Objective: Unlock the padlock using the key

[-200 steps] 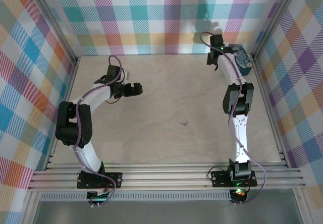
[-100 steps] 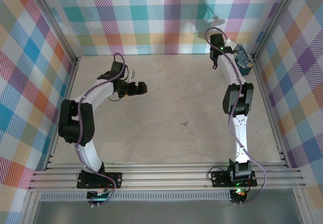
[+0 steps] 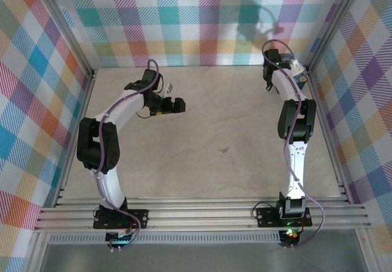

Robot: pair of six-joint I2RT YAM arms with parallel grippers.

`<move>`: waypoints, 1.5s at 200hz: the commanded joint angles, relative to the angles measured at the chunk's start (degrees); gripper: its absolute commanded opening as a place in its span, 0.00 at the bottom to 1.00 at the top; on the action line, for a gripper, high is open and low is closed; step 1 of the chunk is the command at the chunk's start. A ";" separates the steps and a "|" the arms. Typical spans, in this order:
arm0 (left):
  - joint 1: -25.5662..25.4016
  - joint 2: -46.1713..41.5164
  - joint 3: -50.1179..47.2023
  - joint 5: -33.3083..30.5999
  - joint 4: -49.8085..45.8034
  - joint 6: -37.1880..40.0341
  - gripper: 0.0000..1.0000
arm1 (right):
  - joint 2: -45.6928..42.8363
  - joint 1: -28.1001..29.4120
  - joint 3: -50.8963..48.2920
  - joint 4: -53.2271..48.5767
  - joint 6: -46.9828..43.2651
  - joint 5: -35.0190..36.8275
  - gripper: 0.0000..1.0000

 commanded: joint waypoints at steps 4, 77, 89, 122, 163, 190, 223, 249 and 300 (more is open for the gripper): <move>-1.01 0.87 2.21 1.45 -3.82 0.80 1.00 | -3.98 -1.30 -2.43 1.55 5.68 0.66 0.92; -2.94 2.69 4.04 2.06 -4.52 0.13 0.99 | -1.55 -5.60 -2.28 5.96 2.64 -13.21 0.90; -3.10 2.88 4.23 2.23 -4.61 0.11 0.99 | -1.02 -6.00 -1.23 5.27 2.13 -14.56 0.88; -3.22 2.87 3.45 2.60 -4.80 0.17 0.99 | 1.98 -7.30 4.55 -0.81 1.82 -19.48 0.82; -3.30 1.21 0.57 3.08 -3.82 -0.30 0.99 | 5.67 -9.45 12.53 -10.22 -0.20 -26.16 0.73; -3.49 -0.91 -2.76 3.45 -0.98 -1.94 0.99 | 6.84 -10.87 14.72 -14.42 -2.66 -31.20 0.68; -4.48 -2.18 -3.98 3.12 0.79 -2.70 0.99 | 7.30 -13.02 15.52 -18.55 -5.32 -35.88 0.63; -5.49 -2.96 -4.58 2.85 2.11 -3.13 0.99 | 7.04 -13.71 15.69 -21.12 -8.44 -36.75 0.63; -6.12 -3.26 -4.97 3.06 2.86 -3.33 1.00 | 4.94 -13.80 12.99 -24.03 -13.65 -38.61 0.60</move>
